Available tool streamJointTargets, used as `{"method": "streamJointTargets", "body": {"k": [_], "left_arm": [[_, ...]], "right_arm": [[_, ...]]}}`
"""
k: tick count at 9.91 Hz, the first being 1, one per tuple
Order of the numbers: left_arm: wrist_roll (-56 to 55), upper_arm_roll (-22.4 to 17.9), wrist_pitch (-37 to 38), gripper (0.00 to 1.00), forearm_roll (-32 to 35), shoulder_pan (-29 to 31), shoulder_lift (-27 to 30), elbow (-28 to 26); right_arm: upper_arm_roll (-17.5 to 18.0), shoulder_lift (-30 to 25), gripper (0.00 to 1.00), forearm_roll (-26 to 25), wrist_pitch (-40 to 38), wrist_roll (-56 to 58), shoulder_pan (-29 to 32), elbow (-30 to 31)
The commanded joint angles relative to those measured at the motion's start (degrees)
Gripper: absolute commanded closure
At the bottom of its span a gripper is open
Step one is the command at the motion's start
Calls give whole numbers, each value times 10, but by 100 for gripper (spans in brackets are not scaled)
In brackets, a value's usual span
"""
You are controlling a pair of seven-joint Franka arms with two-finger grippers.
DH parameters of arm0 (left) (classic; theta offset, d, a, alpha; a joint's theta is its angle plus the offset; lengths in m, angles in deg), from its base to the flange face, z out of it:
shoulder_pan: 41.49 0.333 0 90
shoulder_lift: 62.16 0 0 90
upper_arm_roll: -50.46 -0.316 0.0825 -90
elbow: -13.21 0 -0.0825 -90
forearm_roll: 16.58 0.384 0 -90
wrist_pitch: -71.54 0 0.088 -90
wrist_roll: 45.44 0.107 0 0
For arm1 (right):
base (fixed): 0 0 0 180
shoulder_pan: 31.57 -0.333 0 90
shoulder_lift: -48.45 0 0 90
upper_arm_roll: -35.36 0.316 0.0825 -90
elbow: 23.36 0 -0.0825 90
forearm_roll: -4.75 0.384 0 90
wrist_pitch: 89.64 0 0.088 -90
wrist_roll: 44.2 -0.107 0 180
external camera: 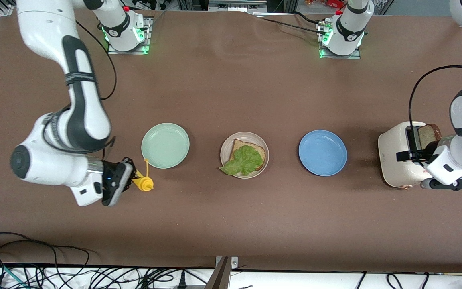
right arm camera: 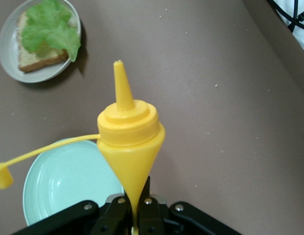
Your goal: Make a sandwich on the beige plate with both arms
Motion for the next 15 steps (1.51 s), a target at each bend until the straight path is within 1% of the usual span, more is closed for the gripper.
{"method": "streamJointTargets", "body": {"k": [1, 2, 4, 5, 6, 7, 8, 9, 10, 11, 12, 13, 14, 15], "left_arm": [[76, 7, -2, 0, 14, 46, 30, -46], [91, 6, -2, 0, 16, 55, 30, -52], [127, 7, -10, 0, 15, 77, 33, -63], [131, 8, -30, 0, 14, 86, 41, -85], [131, 8, -67, 0, 14, 87, 57, -126], [131, 8, -110, 0, 14, 94, 76, -173], [133, 8, -141, 0, 14, 102, 89, -207], [148, 8, -157, 0, 14, 113, 94, -223], [153, 8, -159, 0, 14, 120, 94, -225], [155, 8, -163, 9, 14, 124, 94, -226], [157, 8, -162, 60, 13, 124, 93, -225], [158, 8, -161, 100, 13, 123, 93, -225], [158, 10, -159, 100, 15, 122, 94, -223], [158, 10, -158, 100, 15, 122, 94, -225]], "right_arm": [[-4, -2, 100, -104, 28, -121, -58, -7], [-4, 1, 100, -145, 37, -159, -82, -6], [-4, 7, 100, -245, 44, -215, -126, -7], [-4, 10, 100, -298, 45, -246, -151, -6], [-4, 15, 100, -341, 44, -268, -173, -6], [-4, 20, 100, -378, 44, -282, -195, -6], [-3, 20, 100, -413, 44, -286, -213, -5], [-3, 21, 100, -432, 44, -286, -228, -1], [-3, 28, 100, -447, 43, -286, -239, -1], [-3, 35, 100, -478, 43, -286, -250, -1], [-3, 42, 100, -500, 43, -304, -267, -1], [-3, 49, 100, -531, 41, -328, -279, 0], [-3, 63, 100, -556, 39, -338, -290, 0], [-4, 72, 100, -565, 38, -353, -297, 0]]}}
